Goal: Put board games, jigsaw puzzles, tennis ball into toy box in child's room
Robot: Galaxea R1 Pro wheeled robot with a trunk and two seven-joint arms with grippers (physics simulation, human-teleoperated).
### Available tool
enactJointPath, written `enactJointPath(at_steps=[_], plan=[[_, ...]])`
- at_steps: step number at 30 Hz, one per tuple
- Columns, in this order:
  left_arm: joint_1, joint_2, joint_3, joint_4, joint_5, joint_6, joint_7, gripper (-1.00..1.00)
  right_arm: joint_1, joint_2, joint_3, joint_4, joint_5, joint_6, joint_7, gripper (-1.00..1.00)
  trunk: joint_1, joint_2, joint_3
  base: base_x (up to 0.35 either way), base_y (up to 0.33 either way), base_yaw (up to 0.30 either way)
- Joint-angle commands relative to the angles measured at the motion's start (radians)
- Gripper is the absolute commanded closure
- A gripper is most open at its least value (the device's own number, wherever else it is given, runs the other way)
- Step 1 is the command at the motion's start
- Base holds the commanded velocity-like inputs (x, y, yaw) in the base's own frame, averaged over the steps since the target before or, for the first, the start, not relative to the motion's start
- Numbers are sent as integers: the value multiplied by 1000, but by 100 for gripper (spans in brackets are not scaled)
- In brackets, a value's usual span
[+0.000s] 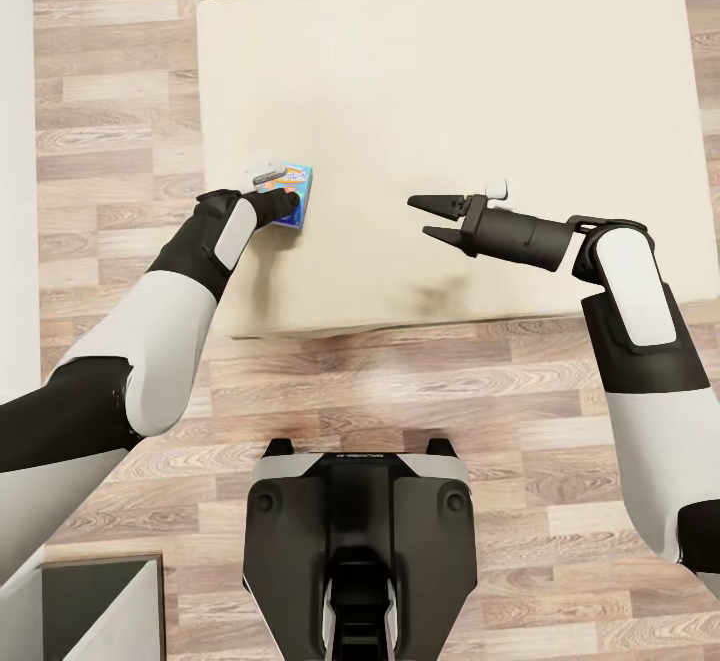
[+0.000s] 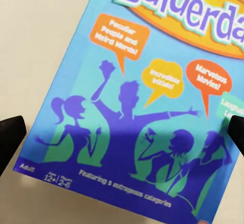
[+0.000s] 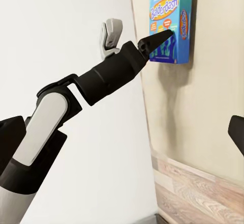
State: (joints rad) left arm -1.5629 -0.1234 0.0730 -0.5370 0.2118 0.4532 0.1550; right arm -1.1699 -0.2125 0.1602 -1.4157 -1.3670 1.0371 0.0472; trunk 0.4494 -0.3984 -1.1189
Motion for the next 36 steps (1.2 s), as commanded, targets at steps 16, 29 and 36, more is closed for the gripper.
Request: enactJointPath(at_steps=[16, 29, 36], plan=[[0, -1, 12, -8, 12, 4, 7, -100, -1, -1, 1, 0, 6, 1, 5, -100, 1, -2, -1, 0, 0, 0], [0, -2, 13, -63, 13, 6, 50, -100, -1, -1, 1, 0, 6, 2, 4, -100, 1, -2, -1, 0, 0, 0], [0, -4, 14, -65, 14, 7, 73, -100, -1, -1, 1, 2, 6, 2, 4, -100, 1, -2, -1, 0, 0, 0]])
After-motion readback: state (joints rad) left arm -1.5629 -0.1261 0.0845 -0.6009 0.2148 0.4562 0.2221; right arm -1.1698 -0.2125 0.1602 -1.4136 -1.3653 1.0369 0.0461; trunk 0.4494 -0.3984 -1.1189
